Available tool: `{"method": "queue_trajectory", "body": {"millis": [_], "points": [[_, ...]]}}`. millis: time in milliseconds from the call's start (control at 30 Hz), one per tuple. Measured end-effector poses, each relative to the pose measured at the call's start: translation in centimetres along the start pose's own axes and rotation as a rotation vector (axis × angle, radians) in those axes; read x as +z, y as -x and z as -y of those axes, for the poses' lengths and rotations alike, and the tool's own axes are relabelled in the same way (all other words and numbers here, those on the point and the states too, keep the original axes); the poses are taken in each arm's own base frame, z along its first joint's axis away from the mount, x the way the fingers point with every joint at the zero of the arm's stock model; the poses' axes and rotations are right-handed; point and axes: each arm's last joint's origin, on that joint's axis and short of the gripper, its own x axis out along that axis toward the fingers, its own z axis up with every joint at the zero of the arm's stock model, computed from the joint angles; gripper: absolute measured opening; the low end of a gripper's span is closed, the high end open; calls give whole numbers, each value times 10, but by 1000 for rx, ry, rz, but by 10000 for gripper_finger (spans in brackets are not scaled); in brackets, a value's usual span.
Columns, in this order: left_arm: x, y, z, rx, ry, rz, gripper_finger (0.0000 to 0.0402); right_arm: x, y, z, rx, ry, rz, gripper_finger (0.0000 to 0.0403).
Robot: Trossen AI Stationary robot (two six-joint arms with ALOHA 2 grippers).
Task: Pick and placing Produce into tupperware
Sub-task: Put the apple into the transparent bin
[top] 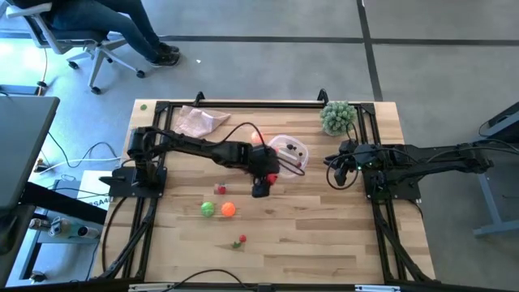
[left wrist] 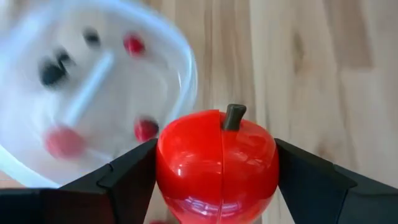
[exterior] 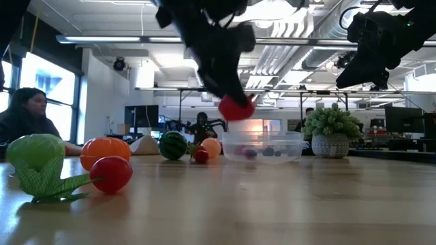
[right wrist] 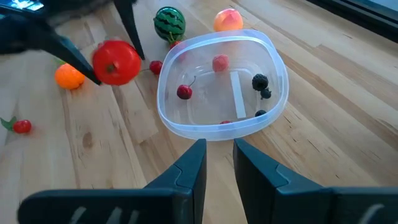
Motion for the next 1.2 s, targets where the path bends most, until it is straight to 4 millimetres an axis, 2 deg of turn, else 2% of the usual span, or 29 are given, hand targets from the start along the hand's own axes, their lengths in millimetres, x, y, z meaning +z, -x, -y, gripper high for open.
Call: {"method": "queue_trajectory", "body": {"millis": [100,200,300,367,500,600,800,967,1200], "points": [[26,18,-3,11,-38,76,285,0,0,0,0,0,0,71],[49,37,-14,28,-53,165,273,0,0,0,0,0,0,71],[62,50,-34,67,-47,220,266,0,0,0,1,-4,0,71],[67,51,-51,92,-22,232,268,0,0,0,0,-5,0,71],[64,35,-79,96,25,179,284,0,0,0,1,-25,0,71],[60,20,-90,71,50,153,287,0,0,0,1,-27,0,71],[50,-16,-88,27,32,73,269,0,0,0,1,-31,1,71],[41,-40,-90,22,40,17,282,0,0,0,1,-31,0,71],[32,-59,-91,24,45,-34,290,0,0,0,0,-31,0,71]]}}
